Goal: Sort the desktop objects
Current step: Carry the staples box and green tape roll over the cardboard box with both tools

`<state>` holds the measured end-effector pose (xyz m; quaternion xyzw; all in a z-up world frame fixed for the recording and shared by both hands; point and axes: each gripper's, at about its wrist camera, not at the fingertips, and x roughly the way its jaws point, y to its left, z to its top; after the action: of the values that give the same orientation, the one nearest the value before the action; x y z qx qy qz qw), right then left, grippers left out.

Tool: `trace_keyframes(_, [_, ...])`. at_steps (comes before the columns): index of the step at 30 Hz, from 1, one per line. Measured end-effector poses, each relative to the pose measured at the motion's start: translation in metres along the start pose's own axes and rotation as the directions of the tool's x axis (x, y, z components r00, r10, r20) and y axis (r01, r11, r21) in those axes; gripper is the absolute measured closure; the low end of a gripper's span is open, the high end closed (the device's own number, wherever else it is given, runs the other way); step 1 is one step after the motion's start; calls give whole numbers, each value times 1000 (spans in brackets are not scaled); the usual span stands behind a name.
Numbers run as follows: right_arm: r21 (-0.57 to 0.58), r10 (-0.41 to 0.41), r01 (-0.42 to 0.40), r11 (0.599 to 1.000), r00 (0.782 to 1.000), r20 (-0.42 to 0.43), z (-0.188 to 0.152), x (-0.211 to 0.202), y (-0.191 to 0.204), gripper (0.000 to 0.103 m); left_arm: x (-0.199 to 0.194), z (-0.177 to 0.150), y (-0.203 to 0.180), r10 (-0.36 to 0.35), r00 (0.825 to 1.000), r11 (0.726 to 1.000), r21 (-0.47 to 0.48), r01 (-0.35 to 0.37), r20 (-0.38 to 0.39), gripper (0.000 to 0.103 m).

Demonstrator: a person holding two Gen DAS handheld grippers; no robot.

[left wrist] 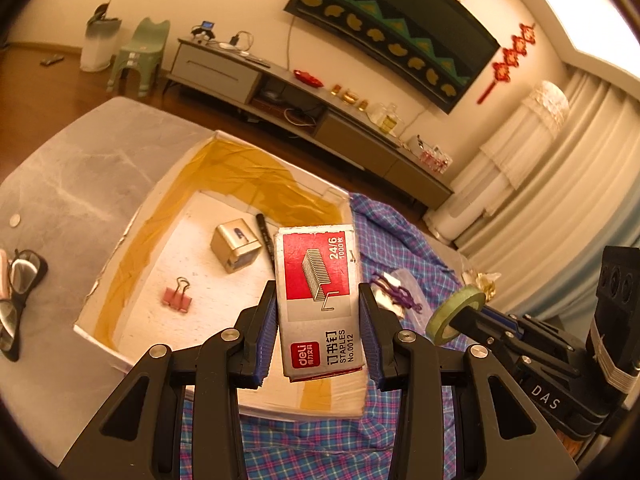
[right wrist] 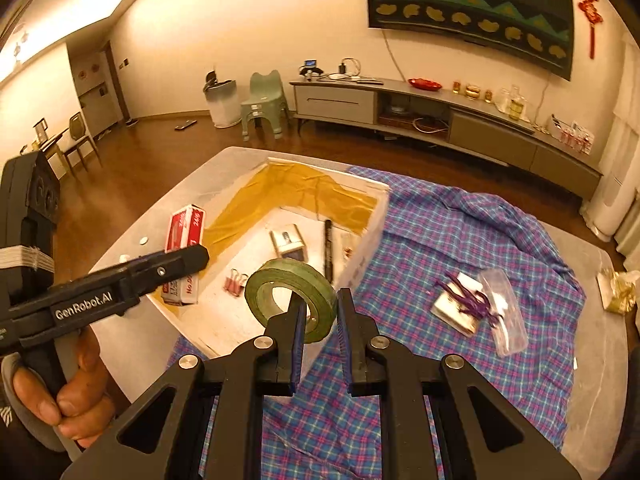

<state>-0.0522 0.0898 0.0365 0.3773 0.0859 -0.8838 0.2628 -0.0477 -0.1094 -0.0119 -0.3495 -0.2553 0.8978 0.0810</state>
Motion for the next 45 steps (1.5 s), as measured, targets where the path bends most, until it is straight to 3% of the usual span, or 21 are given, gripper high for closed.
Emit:
trace_keyframes(8, [-83,24,-27,996,999,-33,25,23,23,87,2,10,28,2,1000,996,-92,-2,-3,64])
trace_keyframes(15, [-153,28,-43,987,994,-103,33,53,35,86,31,5,33,0,997,992,-124,-10,-82,64])
trace_keyframes(20, [-214,5,-41,976,986,-164,33,76,38,86,52,-3,26,46,987,997,-54,-55,-156,64])
trace_keyframes(26, [-295,-38,-35,955,971,-237,36,102,39,86,63,-9,18,102,980,995,5,-102,-173,64])
trace_keyframes(45, [-493,-155,-76,867,899,-410,36,161,49,86,90,-17,22,174,946,985,47,-167,-275,64])
